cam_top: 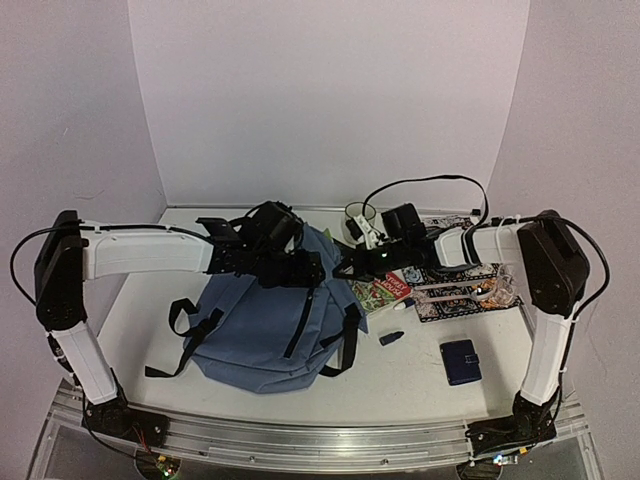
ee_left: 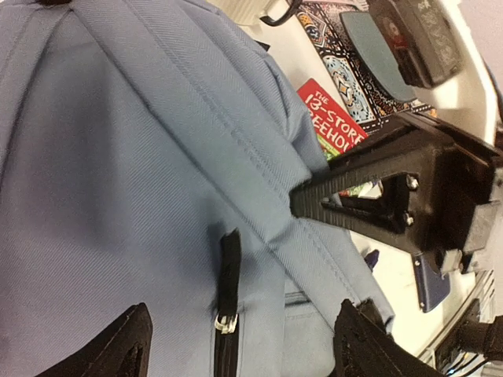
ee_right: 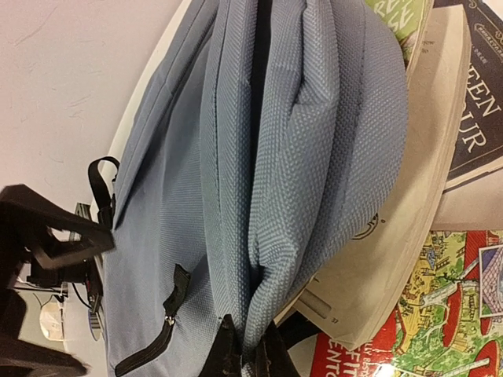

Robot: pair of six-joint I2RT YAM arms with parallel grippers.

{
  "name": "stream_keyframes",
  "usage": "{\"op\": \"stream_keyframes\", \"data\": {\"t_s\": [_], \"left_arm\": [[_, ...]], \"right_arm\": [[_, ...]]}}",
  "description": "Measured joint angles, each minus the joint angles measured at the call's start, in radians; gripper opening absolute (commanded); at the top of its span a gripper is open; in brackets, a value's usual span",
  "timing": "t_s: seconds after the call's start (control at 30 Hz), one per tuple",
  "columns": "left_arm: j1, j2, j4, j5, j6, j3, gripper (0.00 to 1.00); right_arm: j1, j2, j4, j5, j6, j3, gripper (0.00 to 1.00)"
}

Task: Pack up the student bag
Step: Grab the pocket on the back of the student bag.

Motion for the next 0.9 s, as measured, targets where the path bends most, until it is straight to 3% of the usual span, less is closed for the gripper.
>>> {"op": "stream_keyframes", "data": {"t_s": [0.2, 0.57, 0.9], "left_arm": [[0.0, 0.1, -0.001, 0.011, -0.02, 0.069, 0.53], [0.0, 0.191, -0.081, 0.0, 0.021, 0.168, 0.38], [0.01, 0.213, -0.113, -0.001, 0.047, 0.196, 0.0]], "right_arm": [[0.012, -0.035, 0.017, 0.01, 0.009, -0.021, 0.0], [0.021, -0.052, 0.024, 0.014, 0.008, -0.039, 0.0], [0.027, -0.057, 0.02, 0.035, 0.008, -0.04, 0.0]]}}
